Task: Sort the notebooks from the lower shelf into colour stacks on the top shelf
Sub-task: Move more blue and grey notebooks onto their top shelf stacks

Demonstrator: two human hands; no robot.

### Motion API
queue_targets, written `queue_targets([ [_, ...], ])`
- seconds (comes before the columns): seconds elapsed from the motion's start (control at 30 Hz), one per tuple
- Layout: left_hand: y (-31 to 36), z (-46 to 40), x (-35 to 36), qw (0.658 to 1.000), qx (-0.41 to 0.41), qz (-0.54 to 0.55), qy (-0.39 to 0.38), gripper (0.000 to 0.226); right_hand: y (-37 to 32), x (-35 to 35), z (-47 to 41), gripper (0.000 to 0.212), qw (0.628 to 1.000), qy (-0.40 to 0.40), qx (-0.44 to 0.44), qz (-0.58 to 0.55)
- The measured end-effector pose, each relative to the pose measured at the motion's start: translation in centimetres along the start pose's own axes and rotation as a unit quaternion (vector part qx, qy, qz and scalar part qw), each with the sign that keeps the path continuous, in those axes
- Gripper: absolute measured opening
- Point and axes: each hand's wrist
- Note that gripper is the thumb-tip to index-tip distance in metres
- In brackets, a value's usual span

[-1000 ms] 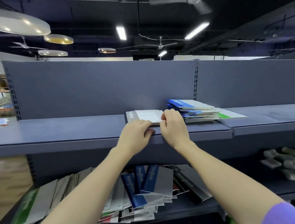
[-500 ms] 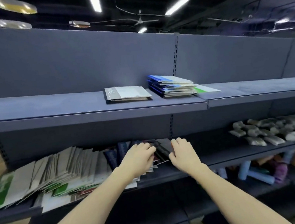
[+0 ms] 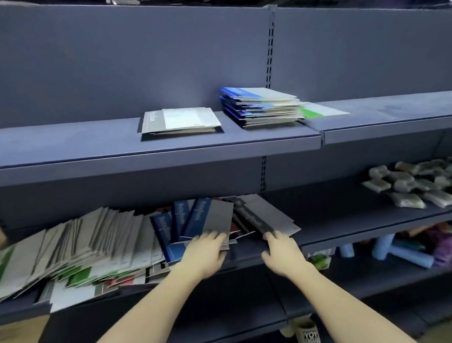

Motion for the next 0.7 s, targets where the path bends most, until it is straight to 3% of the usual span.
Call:
queue_targets([
  [0.17,0.9,-1.9,0.9,0.999,-0.045,0.012,-0.011,0.053,2.0,1.3,-2.1,0.056,1.0,-0.013,0.008,-0.007],
  [0.4,1.7,-4.0,2.6,0.984,-0.17,0.001,-0.042,0.059,5.2,2.9,-6.0,0.075,0.999,-0.043,-0.028,-0.01],
  [0.6,2.7,-6.1,4.4,0.974,-0.211,-0.082,0.006,0.074,6.6,3.9,-8.1,0.065,0.998,0.015,-0.059,0.01],
  [0.7,4.2,-6.3,3.7,0.968,-0.219,-0.12,0.002,0.066,6.8,4.1,-9.1,0.063,0.998,0.011,-0.063,0.01],
])
Point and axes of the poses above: each hand's wrist, its own z-axis away from the middle knuckle, its own x-axis out of the palm, y = z × x, and after that the axes turned 3 degrees about -y, right-handed
